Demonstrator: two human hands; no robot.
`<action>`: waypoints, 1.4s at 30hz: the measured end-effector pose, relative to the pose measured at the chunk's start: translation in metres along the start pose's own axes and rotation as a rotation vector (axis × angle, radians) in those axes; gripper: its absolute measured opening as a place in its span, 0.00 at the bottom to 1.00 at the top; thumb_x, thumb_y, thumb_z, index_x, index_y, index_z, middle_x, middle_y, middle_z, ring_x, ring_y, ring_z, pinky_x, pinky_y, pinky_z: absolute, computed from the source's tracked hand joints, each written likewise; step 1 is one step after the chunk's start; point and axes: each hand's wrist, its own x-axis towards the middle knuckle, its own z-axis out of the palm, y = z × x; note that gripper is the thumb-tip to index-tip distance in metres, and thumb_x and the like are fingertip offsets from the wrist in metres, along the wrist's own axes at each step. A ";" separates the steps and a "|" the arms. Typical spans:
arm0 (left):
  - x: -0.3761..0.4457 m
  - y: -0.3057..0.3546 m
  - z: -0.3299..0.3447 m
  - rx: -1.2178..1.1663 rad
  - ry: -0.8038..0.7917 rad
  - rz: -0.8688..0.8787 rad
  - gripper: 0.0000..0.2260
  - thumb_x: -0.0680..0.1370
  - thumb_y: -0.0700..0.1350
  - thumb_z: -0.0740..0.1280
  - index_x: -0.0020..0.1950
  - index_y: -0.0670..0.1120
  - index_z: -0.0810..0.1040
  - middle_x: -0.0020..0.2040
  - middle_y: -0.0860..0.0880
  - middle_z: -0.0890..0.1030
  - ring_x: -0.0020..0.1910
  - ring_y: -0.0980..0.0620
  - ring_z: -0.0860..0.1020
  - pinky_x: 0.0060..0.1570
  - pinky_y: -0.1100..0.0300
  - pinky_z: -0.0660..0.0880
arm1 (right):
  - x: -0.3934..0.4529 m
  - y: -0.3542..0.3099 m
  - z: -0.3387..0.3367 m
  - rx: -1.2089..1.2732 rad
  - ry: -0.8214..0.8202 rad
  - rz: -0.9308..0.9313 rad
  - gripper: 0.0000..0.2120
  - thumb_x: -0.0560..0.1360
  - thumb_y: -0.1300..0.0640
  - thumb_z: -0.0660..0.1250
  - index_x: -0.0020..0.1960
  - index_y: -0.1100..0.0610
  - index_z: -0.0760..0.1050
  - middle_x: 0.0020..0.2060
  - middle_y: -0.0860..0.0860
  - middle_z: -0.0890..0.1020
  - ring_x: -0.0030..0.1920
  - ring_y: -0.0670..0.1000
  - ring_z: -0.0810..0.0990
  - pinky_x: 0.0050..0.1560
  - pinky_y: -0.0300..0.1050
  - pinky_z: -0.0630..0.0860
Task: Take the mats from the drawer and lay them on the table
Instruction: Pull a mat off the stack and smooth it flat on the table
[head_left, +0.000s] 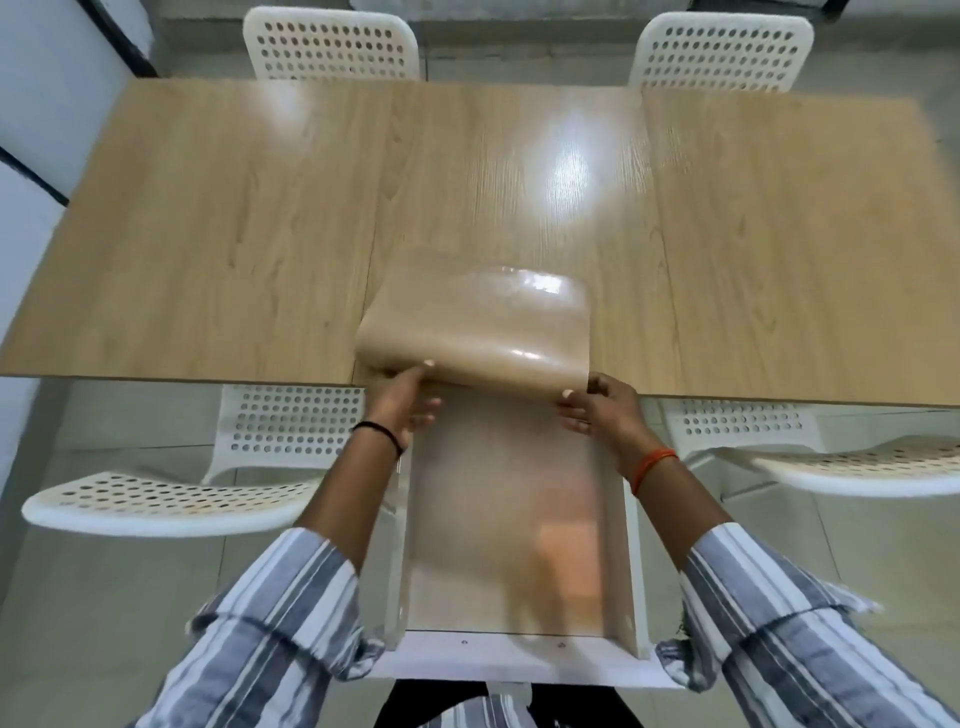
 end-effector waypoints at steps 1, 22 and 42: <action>0.004 0.006 -0.014 -0.022 0.116 0.059 0.17 0.77 0.47 0.68 0.63 0.42 0.75 0.48 0.47 0.79 0.32 0.53 0.77 0.20 0.67 0.69 | 0.002 -0.004 -0.003 -0.001 0.010 -0.002 0.05 0.77 0.69 0.65 0.48 0.60 0.73 0.41 0.56 0.80 0.40 0.53 0.82 0.46 0.46 0.79; 0.028 0.063 -0.021 -0.268 -0.043 0.233 0.11 0.84 0.43 0.56 0.48 0.40 0.75 0.46 0.44 0.79 0.47 0.45 0.80 0.54 0.53 0.79 | 0.035 -0.065 -0.023 0.459 0.151 -0.006 0.08 0.82 0.55 0.62 0.51 0.60 0.74 0.47 0.57 0.80 0.42 0.58 0.83 0.47 0.51 0.83; 0.044 0.049 -0.007 0.065 -0.149 0.154 0.22 0.79 0.28 0.54 0.71 0.39 0.70 0.68 0.46 0.72 0.69 0.54 0.69 0.50 0.69 0.71 | 0.046 -0.047 -0.045 -0.089 0.015 0.093 0.27 0.77 0.67 0.65 0.74 0.60 0.64 0.58 0.58 0.80 0.52 0.56 0.80 0.48 0.46 0.79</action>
